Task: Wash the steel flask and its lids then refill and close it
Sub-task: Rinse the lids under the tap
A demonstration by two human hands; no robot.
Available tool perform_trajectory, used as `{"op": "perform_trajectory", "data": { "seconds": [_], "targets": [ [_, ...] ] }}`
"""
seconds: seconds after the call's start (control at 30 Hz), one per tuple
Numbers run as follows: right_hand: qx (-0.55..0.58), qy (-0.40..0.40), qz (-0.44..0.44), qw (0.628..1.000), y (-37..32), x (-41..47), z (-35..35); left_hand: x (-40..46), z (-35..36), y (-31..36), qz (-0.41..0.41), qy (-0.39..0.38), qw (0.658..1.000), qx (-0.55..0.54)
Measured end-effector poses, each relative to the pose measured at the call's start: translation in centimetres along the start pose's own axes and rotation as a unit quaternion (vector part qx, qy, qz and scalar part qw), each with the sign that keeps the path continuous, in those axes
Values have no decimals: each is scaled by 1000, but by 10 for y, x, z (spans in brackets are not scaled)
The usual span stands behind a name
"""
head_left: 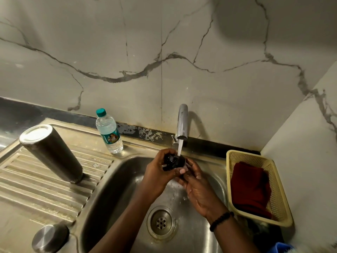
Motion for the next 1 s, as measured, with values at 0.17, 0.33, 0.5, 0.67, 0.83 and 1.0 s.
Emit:
{"op": "perform_trajectory", "data": {
  "seconds": [0.17,0.33,0.5,0.67,0.83,1.0],
  "targets": [
    [3,37,11,999,4,7,-2,-3,-2,-13,-35,41,997,-61],
    [-14,95,27,995,11,6,-19,-3,1,-21,-58,17,994,-93],
    [-23,101,61,993,13,6,-26,-3,0,-21,-38,20,999,-24],
    [-134,93,20,986,-2,7,-30,-6,5,-25,-44,-25,998,-42],
    [-375,143,-95,911,-35,5,-29,1,5,-17,6,-1,998,64],
    [-440,148,-165,870,-49,-3,-14,1,15,-17,26,0,999,41]
  ]
}}
Point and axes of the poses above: each hand's wrist, its own x-axis towards the middle knuckle, its own z-axis out of the palm, y = z × x, the point moved 9 cm from there along x, towards the middle knuckle, and after that the axes turned 9 degrees about -x, right-handed, at the moved point
